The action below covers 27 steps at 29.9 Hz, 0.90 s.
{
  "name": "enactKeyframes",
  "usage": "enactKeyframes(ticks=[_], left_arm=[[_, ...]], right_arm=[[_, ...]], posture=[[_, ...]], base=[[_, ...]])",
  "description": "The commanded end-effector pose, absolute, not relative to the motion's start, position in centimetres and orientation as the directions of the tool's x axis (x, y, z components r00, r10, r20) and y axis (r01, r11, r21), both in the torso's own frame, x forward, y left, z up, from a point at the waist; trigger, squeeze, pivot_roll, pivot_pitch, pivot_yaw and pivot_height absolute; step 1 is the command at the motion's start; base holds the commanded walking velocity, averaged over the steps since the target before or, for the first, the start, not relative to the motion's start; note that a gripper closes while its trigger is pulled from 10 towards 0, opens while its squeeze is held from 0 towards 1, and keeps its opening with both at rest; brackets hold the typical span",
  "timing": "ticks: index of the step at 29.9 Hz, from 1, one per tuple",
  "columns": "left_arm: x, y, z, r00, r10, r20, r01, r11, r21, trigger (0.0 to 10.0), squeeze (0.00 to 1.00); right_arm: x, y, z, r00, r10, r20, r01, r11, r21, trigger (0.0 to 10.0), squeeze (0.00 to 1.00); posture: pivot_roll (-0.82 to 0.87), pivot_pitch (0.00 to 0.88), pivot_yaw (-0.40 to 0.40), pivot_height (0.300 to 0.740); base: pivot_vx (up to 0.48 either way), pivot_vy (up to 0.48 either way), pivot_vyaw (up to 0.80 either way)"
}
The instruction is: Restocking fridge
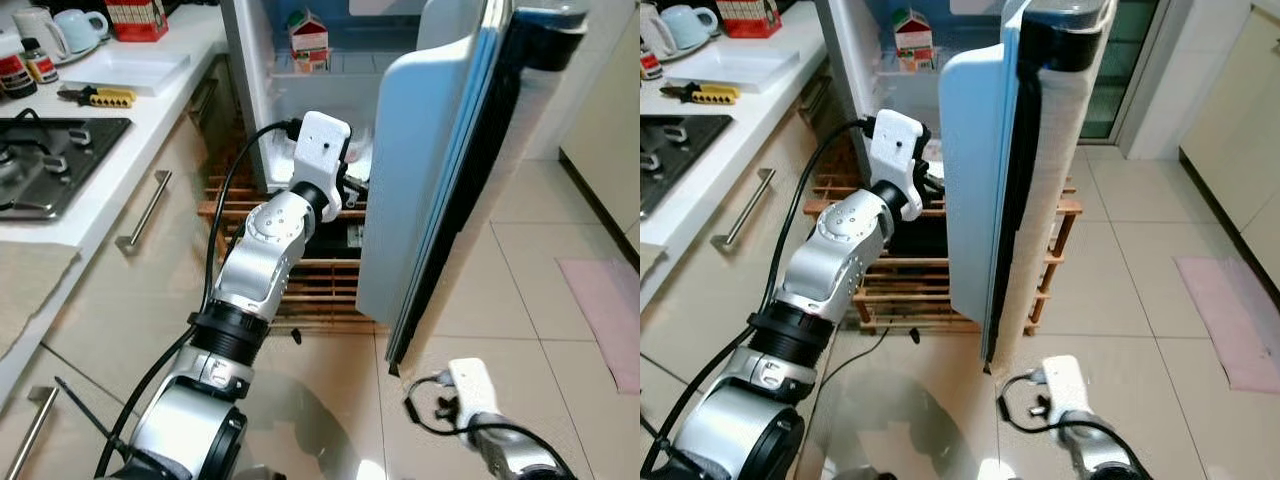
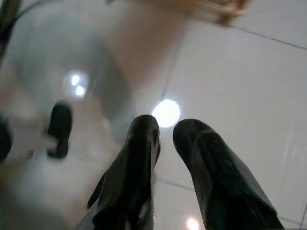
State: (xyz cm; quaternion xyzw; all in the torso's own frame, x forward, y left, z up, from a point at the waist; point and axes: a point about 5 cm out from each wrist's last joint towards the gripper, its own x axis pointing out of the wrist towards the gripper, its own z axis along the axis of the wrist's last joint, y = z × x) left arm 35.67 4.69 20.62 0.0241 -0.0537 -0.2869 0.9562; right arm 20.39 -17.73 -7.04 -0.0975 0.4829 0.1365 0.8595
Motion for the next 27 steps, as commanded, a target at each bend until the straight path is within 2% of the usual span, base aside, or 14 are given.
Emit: enactKeyframes(ticks=[1, 7, 15, 17, 18, 19, 20, 22, 23, 27], left_arm=[[35.9, 4.9, 20.8, 0.830, -0.552, 0.078, 0.545, 0.833, 0.098, 10.0, 0.00], [35.9, 4.4, 21.1, 0.818, -0.570, 0.084, 0.561, 0.821, 0.104, 10.0, 0.00], [35.3, 1.6, 22.1, 0.761, -0.639, 0.107, 0.636, 0.769, 0.066, 10.0, 0.00], [34.0, -0.6, 23.3, 0.676, -0.717, 0.172, 0.726, 0.688, 0.018, 10.0, 0.00], [32.9, -1.7, 24.0, 0.599, -0.772, 0.211, 0.793, 0.608, -0.025, 10.0, 0.00], [32.9, -1.7, 24.0, 0.599, -0.772, 0.211, 0.793, 0.608, -0.025, 10.0, 0.00], [30.8, -3.2, 25.2, 0.444, -0.848, 0.289, 0.893, 0.445, -0.065, 10.0, 0.00], [30.8, -3.2, 25.2, 0.444, -0.848, 0.289, 0.893, 0.445, -0.065, 10.0, 0.00], [29.6, -3.9, 25.8, 0.375, -0.866, 0.331, 0.925, 0.374, -0.069, 10.0, 0.00], [29.6, -3.7, 25.9, 0.382, -0.850, 0.362, 0.922, 0.378, -0.086, 10.0, 0.00]], right_arm=[[19.8, -17.9, -7.5, 0.463, 0.131, -0.877, -0.369, 0.928, -0.057, 10.0, 0.00], [18.2, -19.6, -8.3, 0.401, 0.026, -0.916, -0.325, 0.939, -0.116, 10.0, 0.00], [17.4, -18.1, -8.8, 0.415, 0.103, -0.904, -0.372, 0.926, -0.065, 10.0, 0.00], [17.3, -17.7, -8.9, 0.408, 0.103, -0.907, -0.370, 0.927, -0.061, 10.0, 0.00], [17.2, -17.5, -9.0, 0.403, 0.104, -0.909, -0.373, 0.926, -0.059, 10.0, 0.00], [17.2, -17.5, -9.0, 0.403, 0.104, -0.909, -0.373, 0.926, -0.059, 10.0, 0.00], [16.9, -17.3, -9.2, 0.389, 0.105, -0.915, -0.378, 0.924, -0.054, 10.0, 0.00], [16.9, -17.3, -9.2, 0.389, 0.105, -0.915, -0.378, 0.924, -0.054, 10.0, 0.00], [16.2, -17.1, -9.5, 0.360, 0.107, -0.927, -0.380, 0.924, -0.041, 10.0, 0.00], [15.6, -17.0, -9.7, 0.360, 0.105, -0.927, -0.376, 0.926, -0.041, 10.0, 0.00]], posture=[[0.01, 0.045, 0.015, 0.740], [0.01, 0.046, 0.015, 0.740], [0.00, 0.056, 0.022, 0.740], [0.00, 0.058, 0.022, 0.740], [0.00, 0.058, 0.022, 0.740], [0.00, 0.058, 0.022, 0.740], [0.00, 0.055, 0.020, 0.740], [0.00, 0.055, 0.020, 0.740], [0.00, 0.052, 0.023, 0.740], [0.00, 0.051, 0.022, 0.740]], base=[[0.000, 0.000, 0.00], [0.000, 0.000, 0.00], [0.000, 0.000, 0.00], [0.000, 0.000, 0.00], [0.000, 0.000, 0.00], [0.000, 0.000, 0.00], [0.000, 0.000, 0.00], [0.000, 0.000, 0.00], [0.000, 0.000, 0.00], [0.000, 0.000, 0.00]])
